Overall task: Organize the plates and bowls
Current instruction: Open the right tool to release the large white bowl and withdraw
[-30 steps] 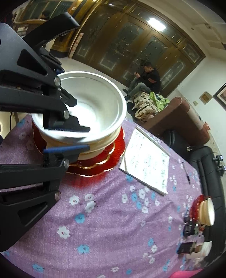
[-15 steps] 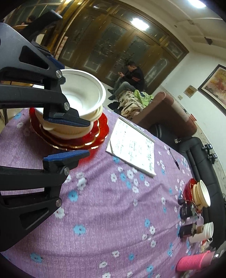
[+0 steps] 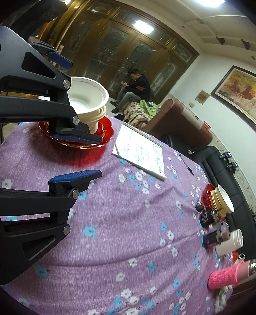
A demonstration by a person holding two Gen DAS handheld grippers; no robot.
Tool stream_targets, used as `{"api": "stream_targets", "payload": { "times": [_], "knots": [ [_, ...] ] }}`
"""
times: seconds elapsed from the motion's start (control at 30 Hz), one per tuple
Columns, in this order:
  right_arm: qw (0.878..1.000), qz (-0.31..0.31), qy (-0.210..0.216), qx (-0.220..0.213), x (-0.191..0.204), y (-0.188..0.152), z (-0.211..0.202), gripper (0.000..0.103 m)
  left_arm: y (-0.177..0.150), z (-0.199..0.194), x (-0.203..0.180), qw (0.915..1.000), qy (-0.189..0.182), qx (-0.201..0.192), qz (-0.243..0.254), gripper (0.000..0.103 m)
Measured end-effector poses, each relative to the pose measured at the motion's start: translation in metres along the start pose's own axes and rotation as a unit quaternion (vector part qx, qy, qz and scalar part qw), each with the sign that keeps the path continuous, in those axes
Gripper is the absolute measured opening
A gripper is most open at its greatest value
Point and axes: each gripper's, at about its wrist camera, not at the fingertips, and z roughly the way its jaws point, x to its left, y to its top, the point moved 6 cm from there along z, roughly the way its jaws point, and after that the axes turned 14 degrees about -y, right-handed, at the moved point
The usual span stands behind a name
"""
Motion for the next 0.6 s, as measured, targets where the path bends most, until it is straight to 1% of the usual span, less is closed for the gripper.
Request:
{"api": "stream_targets", "payload": {
  "times": [0.17, 0.43, 0.53, 0.6],
  "knots": [
    [1.000, 0.003, 0.002, -0.006, -0.012, 0.000, -0.012, 0.028, 0.000, -0.001, -0.013, 1.0000, -0.008, 0.001, -0.003, 0.078],
    [1.000, -0.002, 0.014, -0.022, -0.023, -0.003, -0.030, 0.027, -0.002, -0.001, -0.036, 0.9993, -0.037, 0.010, 0.001, 0.079],
    [0.999, -0.018, 0.021, -0.029, -0.017, -0.008, -0.033, 0.028, -0.002, -0.006, -0.034, 0.9996, -0.030, -0.001, -0.003, 0.079],
    [0.998, -0.037, 0.028, -0.034, -0.008, -0.014, -0.033, 0.028, -0.001, -0.010, -0.029, 0.9996, -0.025, -0.010, -0.006, 0.083]
  ]
}}
